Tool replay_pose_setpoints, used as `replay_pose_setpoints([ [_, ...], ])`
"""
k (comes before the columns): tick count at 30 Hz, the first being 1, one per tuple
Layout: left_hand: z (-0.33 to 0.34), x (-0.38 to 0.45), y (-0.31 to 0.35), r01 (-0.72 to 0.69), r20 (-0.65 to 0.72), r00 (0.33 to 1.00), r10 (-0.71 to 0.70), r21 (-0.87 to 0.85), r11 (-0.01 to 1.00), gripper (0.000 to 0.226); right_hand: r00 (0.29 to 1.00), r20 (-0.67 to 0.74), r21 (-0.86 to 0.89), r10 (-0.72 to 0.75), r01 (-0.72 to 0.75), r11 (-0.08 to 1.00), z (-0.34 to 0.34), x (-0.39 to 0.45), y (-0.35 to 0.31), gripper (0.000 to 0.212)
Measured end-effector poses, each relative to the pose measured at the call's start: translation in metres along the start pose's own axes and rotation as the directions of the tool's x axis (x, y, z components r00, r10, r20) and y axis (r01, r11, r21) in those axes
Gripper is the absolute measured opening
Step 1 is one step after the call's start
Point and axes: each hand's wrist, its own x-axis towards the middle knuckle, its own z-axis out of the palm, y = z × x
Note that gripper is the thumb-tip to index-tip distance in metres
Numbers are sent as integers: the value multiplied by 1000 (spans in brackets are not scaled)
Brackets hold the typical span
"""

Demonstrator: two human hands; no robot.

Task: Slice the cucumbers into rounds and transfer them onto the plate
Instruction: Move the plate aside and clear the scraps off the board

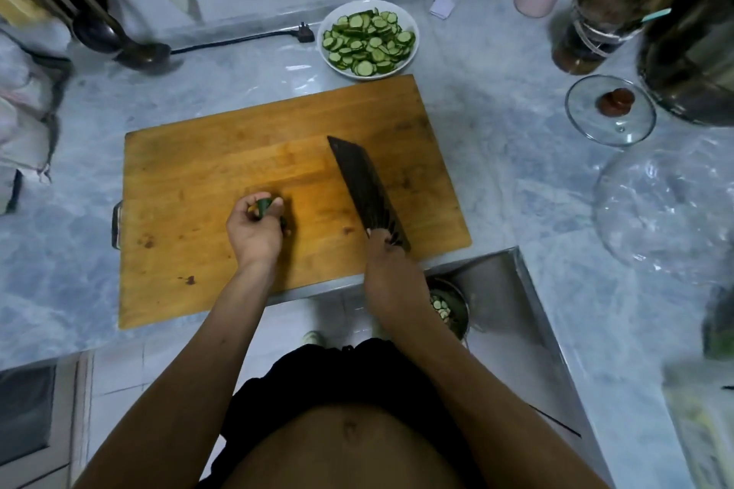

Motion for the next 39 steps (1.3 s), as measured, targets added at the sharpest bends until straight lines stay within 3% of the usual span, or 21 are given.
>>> replay_pose_setpoints([
  [3,-10,1,1,4,28,1000,-4,1,1000,13,999,11,83,-50,48,995,4,-9,-19,41],
  [6,-31,8,-1,2,34,999,-2,7,1000,13,993,-93,193,78,-58,979,-3,-4,-21,38],
  [11,-65,19,-5,9,41,999,-8,-16,1000,12,955,-131,189,266,-239,952,-7,-1,-22,42],
  [15,-82,23,-5,-6,34,999,7,-16,1000,11,973,-145,158,177,-154,975,18,-12,-61,22],
  [20,-103,27,-2,-12,64,998,14,-31,999,9,997,-58,109,49,-43,993,36,-13,-105,30],
  [22,-119,32,3,-27,37,999,29,-40,999,10,996,-87,232,27,-6,973,30,-12,-108,26],
  [26,-168,49,5,-51,-104,994,42,-90,995,10,992,-120,607,-38,104,788,16,-10,-130,21],
  [29,-199,55,0,-35,-184,983,3,-171,985,13,974,-104,625,-200,221,749,35,-7,-160,28],
  [33,-224,55,-5,-27,-229,973,-28,-237,971,15,933,64,661,-354,226,715,66,-5,-190,38],
  [36,-230,50,-7,-16,-225,974,-40,-242,970,13,917,101,607,-386,251,754,75,0,-190,28],
  [39,-225,44,-10,-17,-209,978,-26,-199,980,10,944,79,564,-320,222,795,68,5,-172,27],
])
